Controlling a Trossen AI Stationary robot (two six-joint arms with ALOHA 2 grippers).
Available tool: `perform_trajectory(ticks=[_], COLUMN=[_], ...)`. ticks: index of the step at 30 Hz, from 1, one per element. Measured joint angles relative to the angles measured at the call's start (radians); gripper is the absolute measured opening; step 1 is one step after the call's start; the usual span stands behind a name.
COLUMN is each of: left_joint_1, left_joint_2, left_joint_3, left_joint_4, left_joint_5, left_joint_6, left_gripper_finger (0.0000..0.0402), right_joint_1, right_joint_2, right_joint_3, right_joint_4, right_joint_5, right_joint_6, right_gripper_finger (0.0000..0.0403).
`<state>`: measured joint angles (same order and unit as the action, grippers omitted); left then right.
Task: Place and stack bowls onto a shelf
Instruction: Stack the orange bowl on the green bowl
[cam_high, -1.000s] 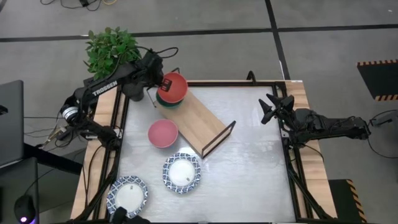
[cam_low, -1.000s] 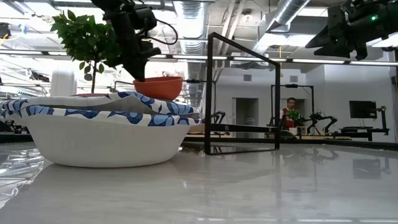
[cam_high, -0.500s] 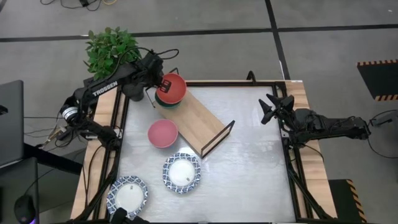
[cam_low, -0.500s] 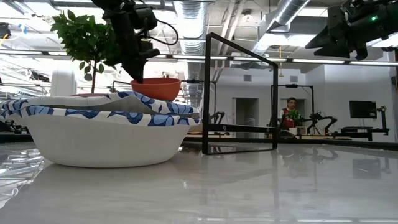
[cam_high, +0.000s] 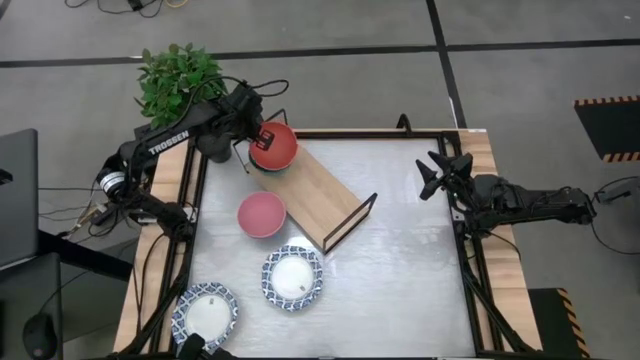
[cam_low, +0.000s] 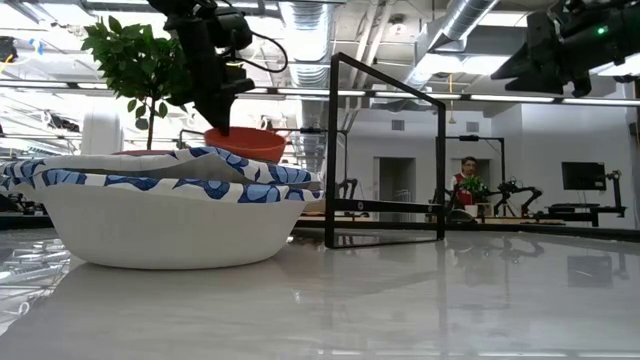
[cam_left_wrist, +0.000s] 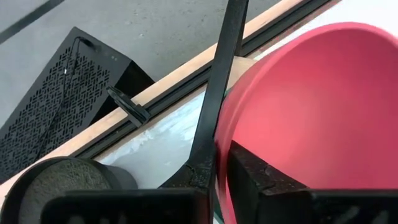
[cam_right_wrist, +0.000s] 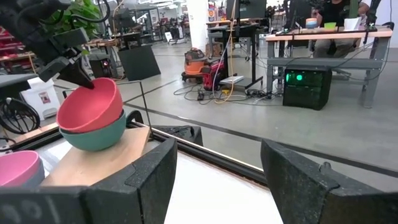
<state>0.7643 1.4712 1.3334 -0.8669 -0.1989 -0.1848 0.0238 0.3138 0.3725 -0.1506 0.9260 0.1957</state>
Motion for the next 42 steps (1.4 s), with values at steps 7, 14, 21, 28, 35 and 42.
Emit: perform_trajectory(ticks=[7,14,21,28,35,42], left_joint_1=[0.000,0.000,0.000,-0.016,-0.020,-0.004], left_joint_2=[0.000,0.000,0.002,0.002,0.002,0.002], left_joint_3=[0.000,0.010,0.113,0.141,0.101,0.025], left_joint_4=[-0.003,-0.011,-0.048,-0.096,-0.116,-0.066], left_joint_5=[0.008,0.028,-0.001,0.022,0.037,0.024], left_joint_6=[0.031,0.093,0.090,0.137,0.154,0.155], left_gripper_finger=[0.0064,0.0110,0.0127,0.0049,0.0002,0.0000], right_joint_1=[0.000,0.000,0.000,0.000,0.000,0.000], right_joint_2=[0.000,0.000,0.000,0.000,0.000,0.000], right_joint_3=[0.000,0.000,0.000,0.000,0.000,0.000], right_joint_4=[-0.019,-0.019,-0.019,-0.024,-0.024,-0.022], right_joint_5=[0.000,0.000,0.000,0.000,0.000,0.000], right_joint_6=[0.017,0.017,0.022,0.041,0.043,0.043], right_gripper_finger=[0.0260,0.0260,0.0260,0.0260,0.0260,0.0260])
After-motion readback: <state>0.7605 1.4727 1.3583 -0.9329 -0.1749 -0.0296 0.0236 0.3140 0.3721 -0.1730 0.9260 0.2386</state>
